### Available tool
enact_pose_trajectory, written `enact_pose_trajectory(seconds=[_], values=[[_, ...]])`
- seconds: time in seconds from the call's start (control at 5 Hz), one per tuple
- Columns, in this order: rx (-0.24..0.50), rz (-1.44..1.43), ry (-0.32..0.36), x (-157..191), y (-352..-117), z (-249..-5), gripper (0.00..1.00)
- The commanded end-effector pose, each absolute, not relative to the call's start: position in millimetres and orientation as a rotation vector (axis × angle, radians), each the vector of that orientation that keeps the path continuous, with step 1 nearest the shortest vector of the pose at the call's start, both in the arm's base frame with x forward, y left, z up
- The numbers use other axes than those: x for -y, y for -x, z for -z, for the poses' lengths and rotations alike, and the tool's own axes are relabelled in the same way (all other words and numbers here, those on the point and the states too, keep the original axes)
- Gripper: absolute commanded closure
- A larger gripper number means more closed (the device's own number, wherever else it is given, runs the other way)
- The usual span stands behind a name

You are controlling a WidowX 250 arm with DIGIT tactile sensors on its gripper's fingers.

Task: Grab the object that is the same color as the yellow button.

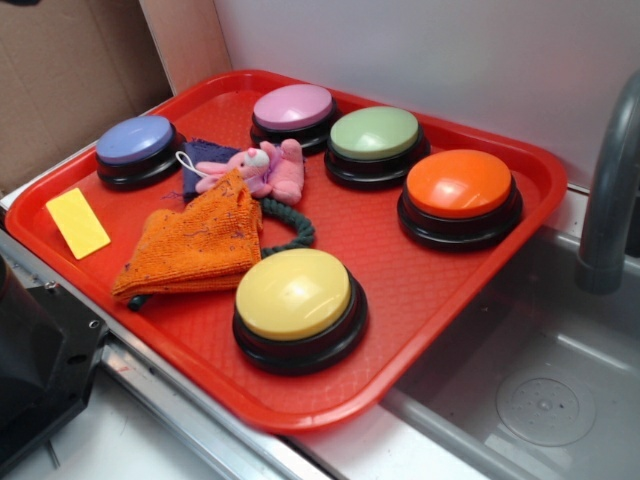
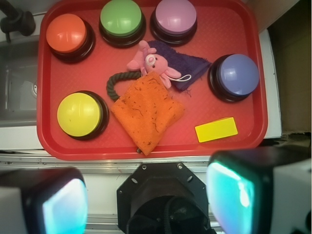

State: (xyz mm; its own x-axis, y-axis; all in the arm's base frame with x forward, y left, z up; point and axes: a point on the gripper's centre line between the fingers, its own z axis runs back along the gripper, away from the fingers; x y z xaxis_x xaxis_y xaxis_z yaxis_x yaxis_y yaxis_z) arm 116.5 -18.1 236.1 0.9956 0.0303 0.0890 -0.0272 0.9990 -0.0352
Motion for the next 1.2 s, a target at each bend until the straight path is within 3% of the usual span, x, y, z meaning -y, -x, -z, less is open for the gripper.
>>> enact_pose_trajectory(seconds=[0.0, 0.6, 1.0], values=[[0.09, -0.029, 0.034, 18.1, -116.5, -236.1, 0.0], [0.12, -0.508, 0.101, -23.3, -139.1, -179.3, 0.0], [0.179, -0.91, 0.054, -64.0, -135.4, -137.9, 0.0]])
